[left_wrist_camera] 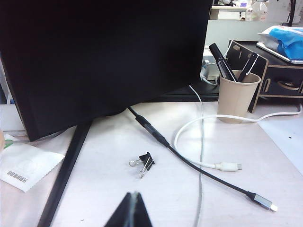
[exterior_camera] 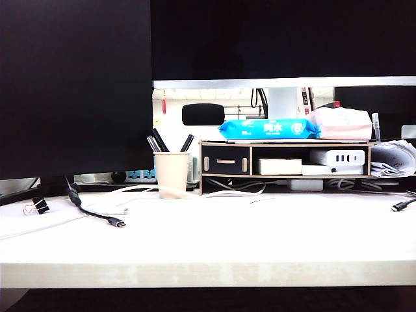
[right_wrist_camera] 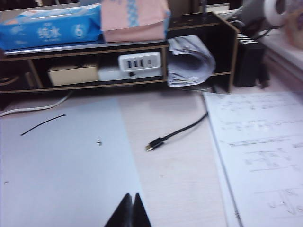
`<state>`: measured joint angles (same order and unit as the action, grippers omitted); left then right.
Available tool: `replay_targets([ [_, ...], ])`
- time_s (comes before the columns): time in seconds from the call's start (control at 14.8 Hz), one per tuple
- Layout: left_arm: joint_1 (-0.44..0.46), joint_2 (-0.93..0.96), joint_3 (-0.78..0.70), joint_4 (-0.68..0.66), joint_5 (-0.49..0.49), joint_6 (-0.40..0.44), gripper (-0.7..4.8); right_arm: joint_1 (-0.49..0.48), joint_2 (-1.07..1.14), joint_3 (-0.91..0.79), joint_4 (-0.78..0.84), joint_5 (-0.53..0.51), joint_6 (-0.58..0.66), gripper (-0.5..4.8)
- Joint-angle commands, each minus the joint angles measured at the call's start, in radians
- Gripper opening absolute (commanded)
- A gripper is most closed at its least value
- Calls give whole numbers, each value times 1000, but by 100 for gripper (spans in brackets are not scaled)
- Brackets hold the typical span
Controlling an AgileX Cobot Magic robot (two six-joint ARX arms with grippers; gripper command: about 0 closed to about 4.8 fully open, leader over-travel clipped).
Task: Pick up the marker and insert it into the paper cup.
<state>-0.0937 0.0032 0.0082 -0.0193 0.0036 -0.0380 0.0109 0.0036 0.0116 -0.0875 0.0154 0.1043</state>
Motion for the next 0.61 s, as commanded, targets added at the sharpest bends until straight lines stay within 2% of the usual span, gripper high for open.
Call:
replay_targets([
  [0.07, 1, 0, 1, 12, 0, 4, -5, -2, -1, -3, 26, 11, 0, -1],
  [0.61, 1, 0, 1, 12, 0, 4, -5, -2, -1, -3, 45, 8, 0, -1],
])
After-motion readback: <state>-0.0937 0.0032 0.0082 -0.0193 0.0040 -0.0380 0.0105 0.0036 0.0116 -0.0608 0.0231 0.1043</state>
